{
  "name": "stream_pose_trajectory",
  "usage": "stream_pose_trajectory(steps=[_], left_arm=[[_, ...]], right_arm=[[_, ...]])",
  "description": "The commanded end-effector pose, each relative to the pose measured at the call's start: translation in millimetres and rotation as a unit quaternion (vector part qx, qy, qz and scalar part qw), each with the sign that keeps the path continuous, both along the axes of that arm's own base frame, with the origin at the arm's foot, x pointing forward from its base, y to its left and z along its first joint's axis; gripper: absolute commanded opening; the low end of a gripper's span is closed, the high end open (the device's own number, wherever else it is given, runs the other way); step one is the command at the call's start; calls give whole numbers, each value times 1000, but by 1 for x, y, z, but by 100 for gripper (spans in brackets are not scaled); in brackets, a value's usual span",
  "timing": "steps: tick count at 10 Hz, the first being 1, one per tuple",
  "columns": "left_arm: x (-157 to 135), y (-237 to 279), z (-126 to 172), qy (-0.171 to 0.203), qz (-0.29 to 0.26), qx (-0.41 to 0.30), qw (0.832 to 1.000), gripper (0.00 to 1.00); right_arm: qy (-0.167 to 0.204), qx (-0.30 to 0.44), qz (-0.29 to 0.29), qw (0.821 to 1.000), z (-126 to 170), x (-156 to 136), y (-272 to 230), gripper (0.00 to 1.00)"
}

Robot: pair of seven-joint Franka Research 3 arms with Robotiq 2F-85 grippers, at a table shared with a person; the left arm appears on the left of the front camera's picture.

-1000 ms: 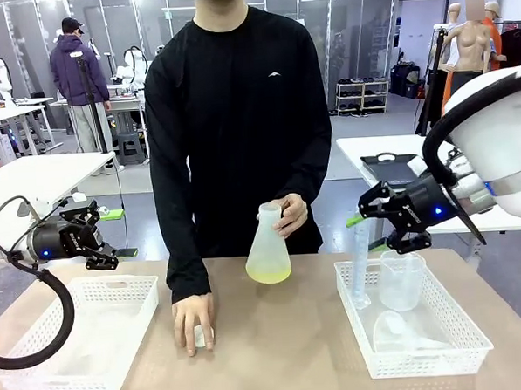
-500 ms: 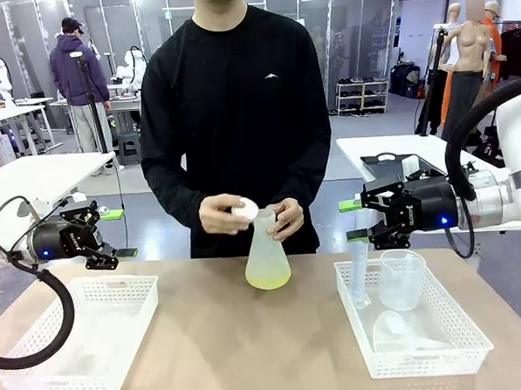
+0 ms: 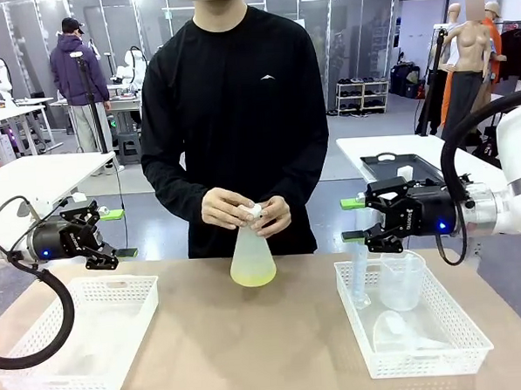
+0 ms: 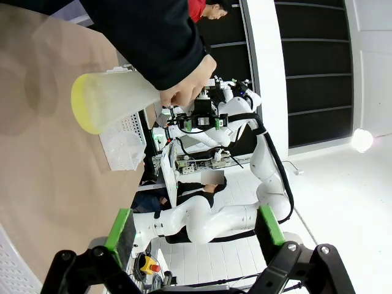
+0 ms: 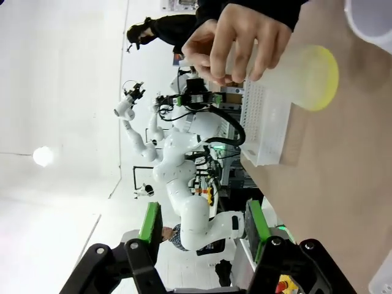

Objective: Prepare the solutions needed for the experiment.
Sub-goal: When the human places the Big flask in the center of the table, pick up the Big flask and place it in the left Organizing basket.

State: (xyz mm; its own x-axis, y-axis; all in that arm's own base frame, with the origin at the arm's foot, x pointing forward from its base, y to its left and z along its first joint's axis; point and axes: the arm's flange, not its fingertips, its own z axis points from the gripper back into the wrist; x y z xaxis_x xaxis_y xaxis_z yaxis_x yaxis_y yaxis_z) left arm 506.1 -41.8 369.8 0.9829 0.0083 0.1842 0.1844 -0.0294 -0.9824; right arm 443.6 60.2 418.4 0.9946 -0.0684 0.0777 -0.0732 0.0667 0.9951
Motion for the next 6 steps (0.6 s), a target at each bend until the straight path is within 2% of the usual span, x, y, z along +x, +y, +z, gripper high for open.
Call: stream_pose_trajectory(steps=[1,4,6], left_arm=[[0,0,3,-3,-1,2,1000,100],[0,0,3,-3,-1,2,1000,100],[0,0,3,-3,-1,2,1000,100]], right_arm=[[-8,34,11,999,-7,7,2,70],[-2,43,27,999,-8,8,2,70],[24,40,24,999,-4,7,3,70]])
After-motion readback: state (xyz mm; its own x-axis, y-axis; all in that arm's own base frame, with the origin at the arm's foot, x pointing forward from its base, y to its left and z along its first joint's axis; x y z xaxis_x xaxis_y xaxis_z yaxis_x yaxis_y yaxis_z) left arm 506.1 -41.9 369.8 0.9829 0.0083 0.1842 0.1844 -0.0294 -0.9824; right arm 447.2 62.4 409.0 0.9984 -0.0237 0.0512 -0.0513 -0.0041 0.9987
